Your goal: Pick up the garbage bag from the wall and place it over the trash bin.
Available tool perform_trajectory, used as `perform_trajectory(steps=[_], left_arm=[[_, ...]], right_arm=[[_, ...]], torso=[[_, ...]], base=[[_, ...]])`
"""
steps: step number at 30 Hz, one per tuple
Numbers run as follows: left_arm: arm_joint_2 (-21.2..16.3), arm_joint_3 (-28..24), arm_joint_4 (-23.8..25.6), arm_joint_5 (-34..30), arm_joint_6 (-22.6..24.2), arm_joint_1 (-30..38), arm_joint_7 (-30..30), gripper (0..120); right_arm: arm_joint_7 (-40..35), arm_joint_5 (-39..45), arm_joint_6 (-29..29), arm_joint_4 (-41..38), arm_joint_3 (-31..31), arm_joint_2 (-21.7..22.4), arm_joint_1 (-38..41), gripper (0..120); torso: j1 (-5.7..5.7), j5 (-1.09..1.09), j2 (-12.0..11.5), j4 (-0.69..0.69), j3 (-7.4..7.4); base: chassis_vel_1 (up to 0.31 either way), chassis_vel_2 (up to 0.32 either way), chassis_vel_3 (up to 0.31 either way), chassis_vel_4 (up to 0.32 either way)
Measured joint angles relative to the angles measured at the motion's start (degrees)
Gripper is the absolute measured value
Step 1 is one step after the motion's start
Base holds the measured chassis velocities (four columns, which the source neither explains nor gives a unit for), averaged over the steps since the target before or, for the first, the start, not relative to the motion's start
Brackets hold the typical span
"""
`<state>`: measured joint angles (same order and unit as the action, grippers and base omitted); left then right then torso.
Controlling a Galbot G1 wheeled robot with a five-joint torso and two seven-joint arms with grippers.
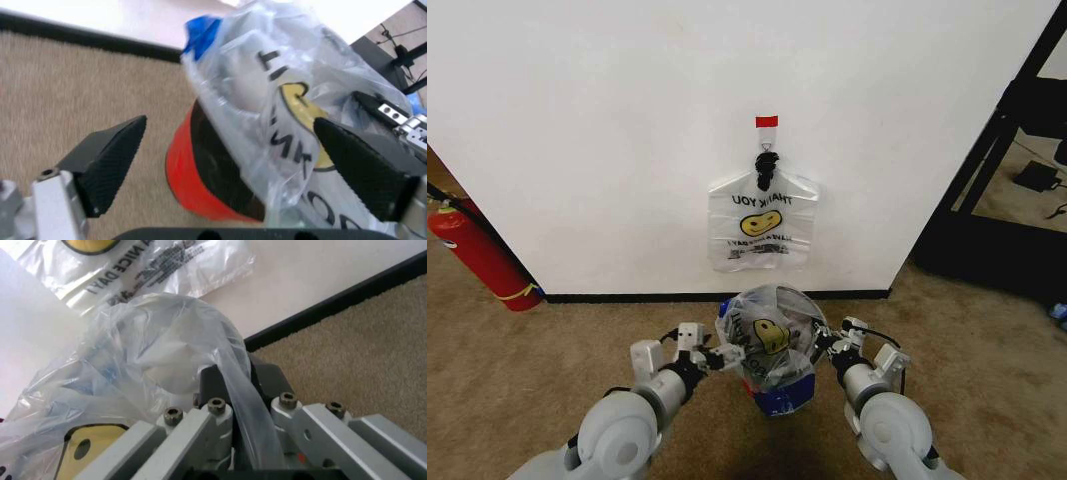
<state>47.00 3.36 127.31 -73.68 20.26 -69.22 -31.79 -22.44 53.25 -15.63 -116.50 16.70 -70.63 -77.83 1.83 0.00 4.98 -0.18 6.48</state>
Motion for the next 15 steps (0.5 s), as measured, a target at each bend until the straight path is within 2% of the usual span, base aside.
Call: perform_trajectory(steps=[3,6,8,11,15], left_arm=[[-0.3,1.5,0.2,-2.2,1.5,-1.1,1.4,91],[-0.5,2.3,1.3,-4.7,3.4,-1.5,3.3,79],[-0.5,2.4,1.5,-5.1,3.9,-1.6,3.7,77],[-0.8,1.9,1.8,-4.2,7.6,-1.7,4.5,62],[-1.1,0.6,1.6,-3.1,9.1,-1.9,4.8,50]], right_arm=[[0.0,0.1,-0.2,0.2,-0.1,0.1,0.1,1],[0.0,0.2,-0.3,0.3,-0.2,0.6,0.2,1],[0.0,0.2,-0.4,0.3,-0.2,0.7,0.3,1],[0.0,0.7,-0.5,0.3,0.0,1.1,0.5,1],[0.1,0.9,-0.6,0.3,0.1,1.3,0.5,1]], torso=[[0.0,0.0,0.0,0.01,0.0],[0.0,0.0,0.0,0.0,0.0],[0.0,0.0,0.0,0.0,0.0],[0.0,0.0,0.0,0.0,0.0],[0.0,0.0,0.0,0.0,0.0]], base=[[0.0,0.0,0.0,0.0],[0.0,0.0,0.0,0.0],[0.0,0.0,0.0,0.0],[0.0,0.0,0.0,0.0],[0.0,0.0,0.0,0.0]])
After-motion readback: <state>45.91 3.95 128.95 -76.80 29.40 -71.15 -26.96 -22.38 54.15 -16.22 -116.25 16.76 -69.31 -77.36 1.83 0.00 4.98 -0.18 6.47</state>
